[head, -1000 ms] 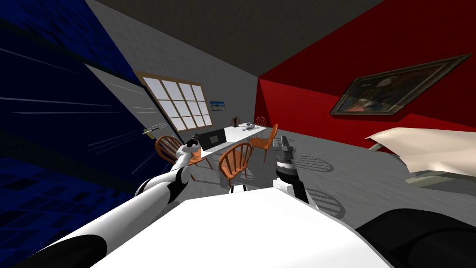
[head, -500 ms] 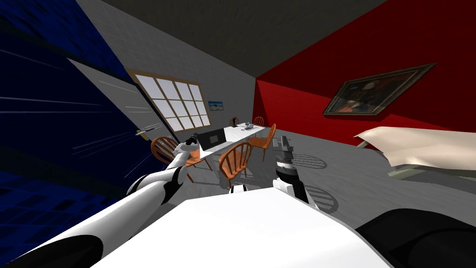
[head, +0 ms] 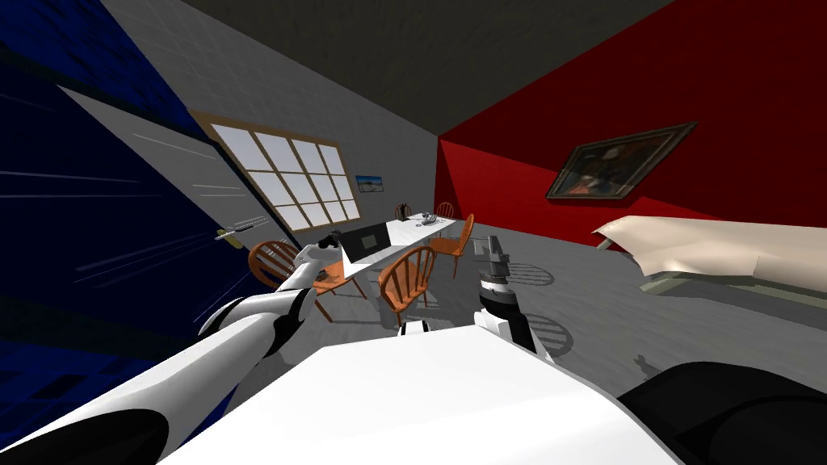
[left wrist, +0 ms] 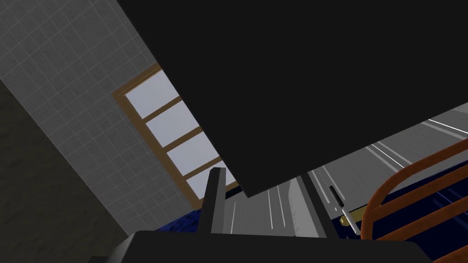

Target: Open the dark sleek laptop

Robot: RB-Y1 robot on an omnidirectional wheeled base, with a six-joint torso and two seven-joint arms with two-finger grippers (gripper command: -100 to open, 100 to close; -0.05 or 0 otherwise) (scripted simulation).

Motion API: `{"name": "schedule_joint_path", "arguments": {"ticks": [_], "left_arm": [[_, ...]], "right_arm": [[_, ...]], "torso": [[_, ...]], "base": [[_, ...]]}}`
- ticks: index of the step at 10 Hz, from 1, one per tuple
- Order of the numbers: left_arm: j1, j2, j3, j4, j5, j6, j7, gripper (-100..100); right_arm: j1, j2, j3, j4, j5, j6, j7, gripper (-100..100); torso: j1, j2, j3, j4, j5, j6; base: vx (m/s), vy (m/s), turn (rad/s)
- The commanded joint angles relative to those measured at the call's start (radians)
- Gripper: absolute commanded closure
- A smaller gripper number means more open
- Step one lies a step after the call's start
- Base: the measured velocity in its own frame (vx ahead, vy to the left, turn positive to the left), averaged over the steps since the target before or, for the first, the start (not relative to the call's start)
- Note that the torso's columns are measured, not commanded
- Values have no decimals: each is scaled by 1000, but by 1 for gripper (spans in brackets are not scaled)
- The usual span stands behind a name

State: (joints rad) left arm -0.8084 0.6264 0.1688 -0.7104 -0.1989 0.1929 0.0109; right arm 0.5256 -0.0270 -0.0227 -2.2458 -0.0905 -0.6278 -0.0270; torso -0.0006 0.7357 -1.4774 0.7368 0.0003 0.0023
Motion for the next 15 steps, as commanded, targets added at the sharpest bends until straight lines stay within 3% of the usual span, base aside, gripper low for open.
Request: {"name": "schedule_joint_path", "arguments": {"ticks": [1, 3, 4, 6, 7, 9, 10, 12, 13, 14, 15], "left_arm": [[-9, 59, -83, 12, 61, 61, 60, 100], [-9, 60, -139, 12, 65, 66, 70, 100], [-17, 113, -171, 23, 115, 111, 116, 100], [-17, 113, -236, 23, 119, 122, 126, 100], [-25, 166, -268, 33, 174, 170, 170, 100], [-25, 166, -329, 33, 174, 178, 183, 100], [-33, 220, -359, 44, 224, 224, 229, 100], [-33, 220, -420, 44, 229, 234, 239, 100], [-33, 220, -421, 44, 229, 234, 239, 100], [-41, 273, -463, 54, 283, 285, 286, 100], [-41, 273, -490, 54, 283, 290, 296, 100]], "right_arm": [[0, 0, 0, 0, 0, 0, 0, 0], [0, 0, 0, 0, 0, 0, 0, 0], [0, 0, 0, 0, 0, 0, 0, 0], [0, 0, 0, 0, 0, 0, 0, 0], [0, 0, 0, 0, 0, 0, 0, 0], [0, 0, 0, 0, 0, 0, 0, 0], [0, 0, 0, 0, 0, 0, 0, 0], [0, 0, 0, 0, 0, 0, 0, 0], [0, 0, 0, 0, 0, 0, 0, 0], [0, 0, 0, 0, 0, 0, 0, 0], [0, 0, 0, 0, 0, 0, 0, 0]], "torso": [[-1, 0, 0, 0, 0, 0], [1, -1, 0, 0, 1, 0], [0, 0, 0, -1, 1, -1], [2, 0, 0, -1, 2, -1], [1, -1, 0, -3, 3, -2], [5, -2, -1, -3, 4, -2], [5, -3, -2, -5, 5, -3], [8, -3, -2, -5, 6, -5], [8, -3, -2, -6, 7, -5], [8, -4, -2, -7, 8, -5], [11, -4, -3, -7, 8, -6]], "base": [[-10, 28, -176], [-8, 31, -43], [-9, 35, -177], [-5, 31, -42], [-6, 33, -158], [-9, 31, -57], [-17, 22, -180], [-7, 29, -45], [5, 5, 6], [-11, 17, -172], [-17, 35, -110]]}}
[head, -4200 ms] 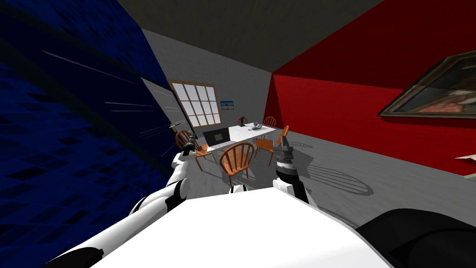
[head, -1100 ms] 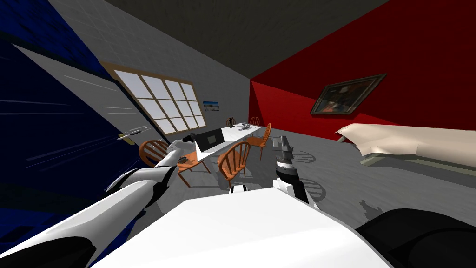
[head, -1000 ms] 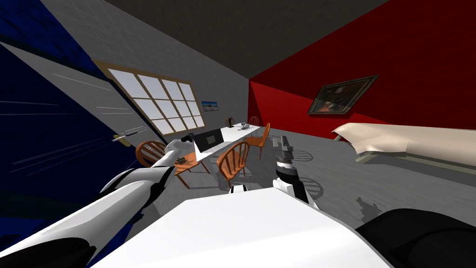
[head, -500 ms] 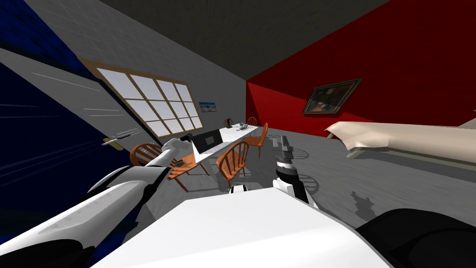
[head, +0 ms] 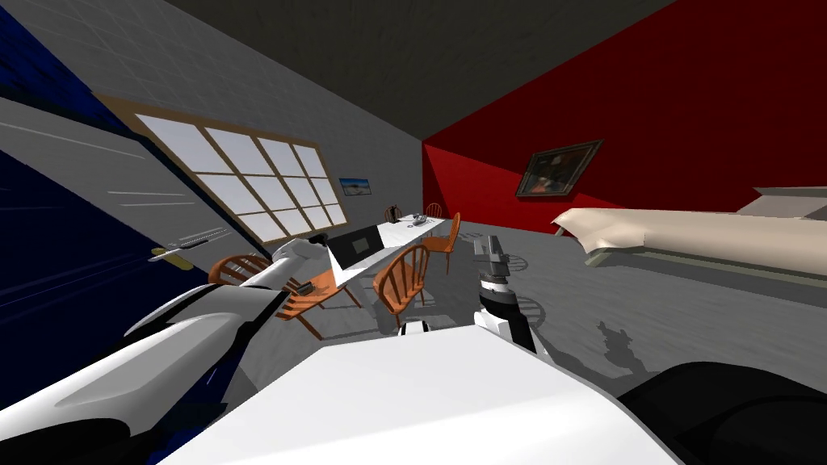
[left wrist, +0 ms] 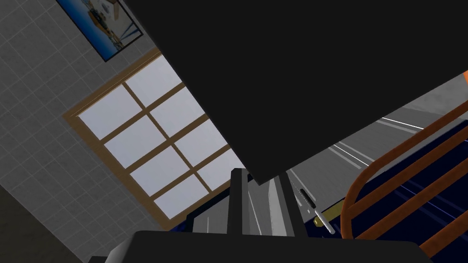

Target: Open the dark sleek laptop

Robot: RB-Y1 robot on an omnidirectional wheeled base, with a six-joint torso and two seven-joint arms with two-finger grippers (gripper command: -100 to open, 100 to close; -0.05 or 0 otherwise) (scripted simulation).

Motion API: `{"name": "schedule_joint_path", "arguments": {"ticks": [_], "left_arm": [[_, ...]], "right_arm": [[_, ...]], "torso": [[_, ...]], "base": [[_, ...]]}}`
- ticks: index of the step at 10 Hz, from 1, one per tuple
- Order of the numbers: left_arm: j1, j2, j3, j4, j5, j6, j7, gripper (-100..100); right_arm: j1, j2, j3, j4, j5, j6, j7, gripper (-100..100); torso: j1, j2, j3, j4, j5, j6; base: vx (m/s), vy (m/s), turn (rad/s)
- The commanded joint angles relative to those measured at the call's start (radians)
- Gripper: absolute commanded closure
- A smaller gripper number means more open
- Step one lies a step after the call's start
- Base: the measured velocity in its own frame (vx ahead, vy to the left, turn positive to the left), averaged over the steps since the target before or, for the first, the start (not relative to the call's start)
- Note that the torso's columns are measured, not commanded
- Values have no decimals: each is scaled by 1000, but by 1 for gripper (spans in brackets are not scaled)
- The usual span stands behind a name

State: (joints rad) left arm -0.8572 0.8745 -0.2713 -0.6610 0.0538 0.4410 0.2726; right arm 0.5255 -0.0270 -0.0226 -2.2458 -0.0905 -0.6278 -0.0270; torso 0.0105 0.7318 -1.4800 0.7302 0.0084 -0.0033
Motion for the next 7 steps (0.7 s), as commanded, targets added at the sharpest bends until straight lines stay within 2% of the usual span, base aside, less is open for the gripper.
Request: {"name": "schedule_joint_path", "arguments": {"ticks": [1, 2, 4, 6, 7], "left_arm": [[8, 24, -73, 5, 31, 41, 34, 100], [0, 26, -53, -15, 27, 42, 33, 100], [-27, 15, -64, -9, 84, 113, 9, 100], [-27, 15, -64, -9, 84, 134, 9, 100], [-38, 9, -69, -5, 112, 164, -4, 100]], "right_arm": [[0, 0, 0, 0, 0, 0, 0, 0], [0, 0, 0, 0, 0, 0, 0, 0], [0, 0, 0, 0, 0, 0, 0, 0], [0, 0, 0, 0, 0, 0, 0, 0], [0, 0, 0, 0, 0, 0, 0, 0]], "torso": [[1, 1, 0, 0, 0, -1], [1, 0, 0, -1, 1, -2], [-1, 0, 0, 1, -1, 3], [2, -4, -3, 0, 0, 1], [-3, -4, -3, -1, -1, -2]], "base": [[-7, 25, -11], [0, 0, 0], [-17, 124, -123], [17, 103, -51], [7, 71, -49]]}}
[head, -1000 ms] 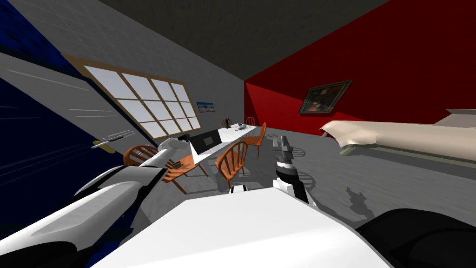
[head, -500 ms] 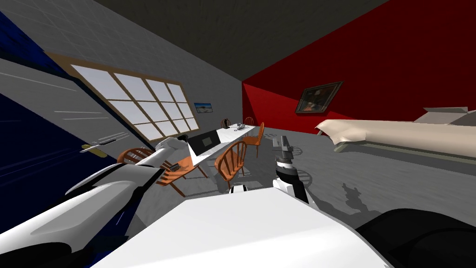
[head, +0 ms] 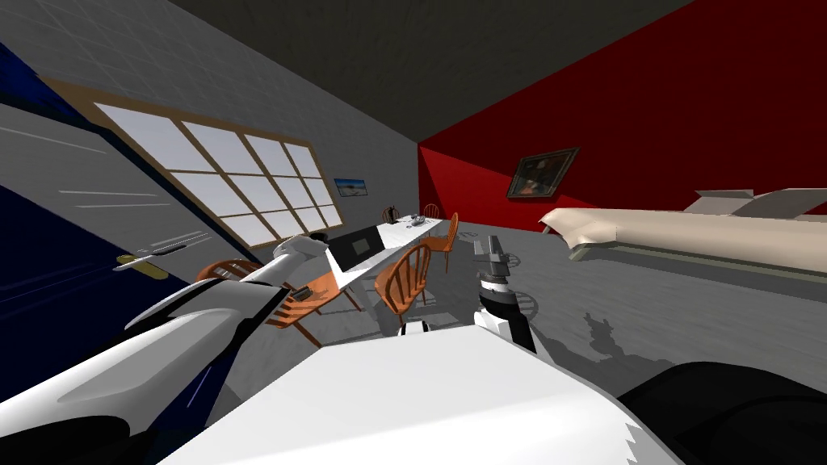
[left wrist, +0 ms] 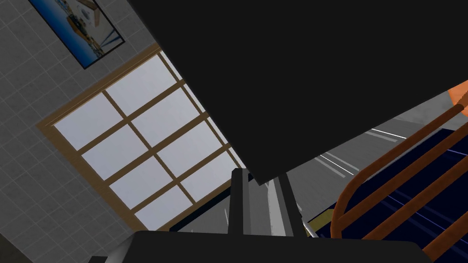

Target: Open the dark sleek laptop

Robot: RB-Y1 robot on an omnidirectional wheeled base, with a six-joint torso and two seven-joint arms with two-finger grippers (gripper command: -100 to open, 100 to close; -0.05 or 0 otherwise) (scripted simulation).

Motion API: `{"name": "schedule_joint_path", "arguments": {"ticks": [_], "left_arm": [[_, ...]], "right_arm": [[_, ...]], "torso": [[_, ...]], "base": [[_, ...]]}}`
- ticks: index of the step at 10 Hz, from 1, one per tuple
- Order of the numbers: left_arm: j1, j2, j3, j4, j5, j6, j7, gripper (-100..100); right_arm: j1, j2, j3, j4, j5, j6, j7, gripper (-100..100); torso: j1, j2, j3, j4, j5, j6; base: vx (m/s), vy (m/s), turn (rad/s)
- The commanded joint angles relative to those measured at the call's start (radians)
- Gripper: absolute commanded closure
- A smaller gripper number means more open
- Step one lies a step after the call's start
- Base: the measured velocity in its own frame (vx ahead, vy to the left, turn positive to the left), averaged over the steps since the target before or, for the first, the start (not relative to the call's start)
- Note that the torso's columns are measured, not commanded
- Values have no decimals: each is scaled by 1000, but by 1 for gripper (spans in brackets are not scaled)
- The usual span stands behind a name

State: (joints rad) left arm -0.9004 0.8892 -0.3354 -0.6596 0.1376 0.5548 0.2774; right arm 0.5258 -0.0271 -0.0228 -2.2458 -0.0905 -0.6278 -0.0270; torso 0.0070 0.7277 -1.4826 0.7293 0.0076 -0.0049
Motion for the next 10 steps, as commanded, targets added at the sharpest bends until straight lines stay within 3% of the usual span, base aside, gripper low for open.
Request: {"name": "schedule_joint_path", "arguments": {"ticks": [1, 4, 7, 8, 10], "left_arm": [[5, -6, -5, -6, 28, 67, -9, 100], [-18, -18, -14, 2, 84, 153, -35, 100], [-18, -18, -14, 2, 84, 160, -35, 100], [-29, -25, -18, 5, 113, 197, -48, 100], [-29, -25, -18, 5, 113, 206, -48, 100]], "right_arm": [[0, 0, 0, 0, 0, 0, 0, 0], [0, 0, 0, 0, 0, 0, 0, 0], [0, 0, 0, 0, 0, 0, 0, 0], [0, 0, 0, 0, 0, 0, 0, 0], [0, 0, 0, 0, 0, 0, 0, 0]], "torso": [[1, 2, 1, 1, 0, 3], [1, 4, 3, 0, 2, 3], [0, 5, 4, -2, 3, 1], [-3, 7, 5, -2, 3, 1], [2, 4, 2, -3, 5, 4]], "base": [[4, 72, -57], [18, 100, -81], [-4, 60, -20], [3, 59, -64], [-6, 56, -42]]}}
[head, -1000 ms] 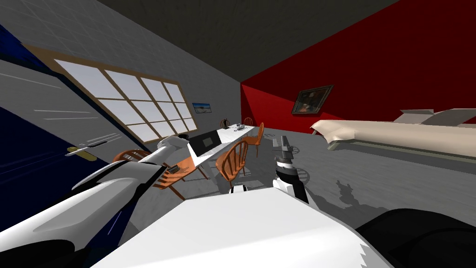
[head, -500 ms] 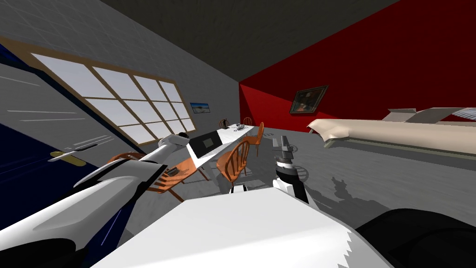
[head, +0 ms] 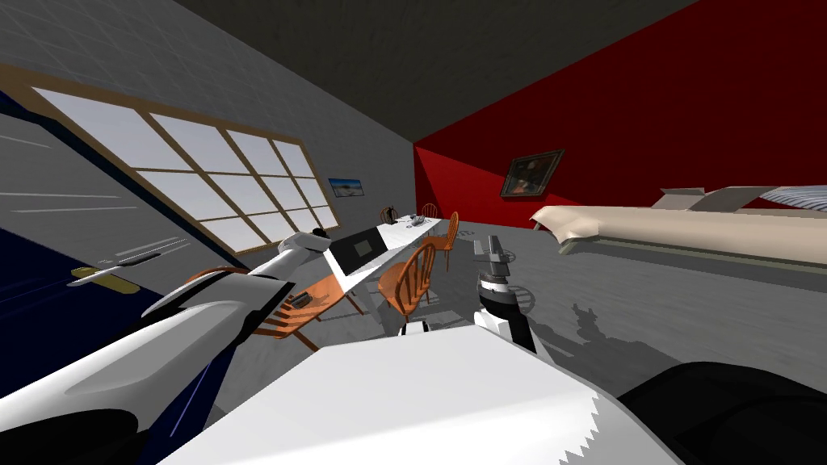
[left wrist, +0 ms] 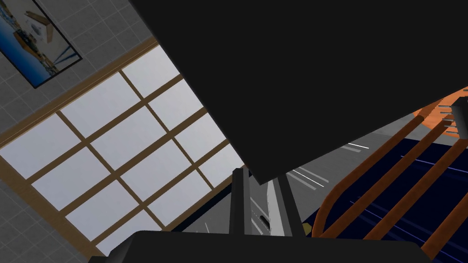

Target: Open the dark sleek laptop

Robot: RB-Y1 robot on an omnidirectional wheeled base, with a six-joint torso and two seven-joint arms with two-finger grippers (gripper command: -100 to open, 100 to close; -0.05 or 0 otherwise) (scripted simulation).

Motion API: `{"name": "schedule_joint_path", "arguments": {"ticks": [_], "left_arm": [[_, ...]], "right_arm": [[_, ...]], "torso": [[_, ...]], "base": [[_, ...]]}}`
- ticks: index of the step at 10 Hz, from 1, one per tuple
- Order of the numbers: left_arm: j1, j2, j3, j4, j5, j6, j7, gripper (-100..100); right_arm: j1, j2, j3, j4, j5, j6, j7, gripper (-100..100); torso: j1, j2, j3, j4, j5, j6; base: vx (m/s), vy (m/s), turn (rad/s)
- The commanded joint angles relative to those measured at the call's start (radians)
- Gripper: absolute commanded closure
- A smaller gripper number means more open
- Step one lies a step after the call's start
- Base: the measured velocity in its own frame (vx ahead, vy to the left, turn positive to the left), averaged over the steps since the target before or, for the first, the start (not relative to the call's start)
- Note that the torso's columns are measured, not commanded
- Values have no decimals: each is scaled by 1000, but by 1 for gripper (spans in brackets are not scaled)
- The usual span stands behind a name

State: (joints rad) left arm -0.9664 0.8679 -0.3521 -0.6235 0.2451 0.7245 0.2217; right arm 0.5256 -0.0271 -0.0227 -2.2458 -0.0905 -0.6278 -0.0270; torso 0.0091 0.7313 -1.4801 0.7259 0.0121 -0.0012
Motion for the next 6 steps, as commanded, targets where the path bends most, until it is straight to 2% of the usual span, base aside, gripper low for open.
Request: {"name": "schedule_joint_path", "arguments": {"ticks": [1, 4, 5, 6], "left_arm": [[26, -10, -6, -27, 33, 68, -5, 100], [26, -10, -6, -27, 33, 83, -5, 100], [14, -16, -10, -23, 62, 113, -18, 100], [14, -16, -10, -23, 62, 130, -18, 100]], "right_arm": [[0, 0, 0, 0, 0, 0, 0, 0], [0, 0, 0, 0, 0, 0, 0, 0], [0, 0, 0, 0, 0, 0, 0, 0], [0, 0, 0, 0, 0, 0, 0, 0]], "torso": [[0, -1, 0, -1, 1, -2], [1, -3, -2, -2, 2, -2], [-2, -2, -1, -2, 1, -1], [-1, -2, -1, -2, 1, 3]], "base": [[-7, 81, -82], [-3, 49, -16], [14, 60, -58], [-4, 88, -62]]}}
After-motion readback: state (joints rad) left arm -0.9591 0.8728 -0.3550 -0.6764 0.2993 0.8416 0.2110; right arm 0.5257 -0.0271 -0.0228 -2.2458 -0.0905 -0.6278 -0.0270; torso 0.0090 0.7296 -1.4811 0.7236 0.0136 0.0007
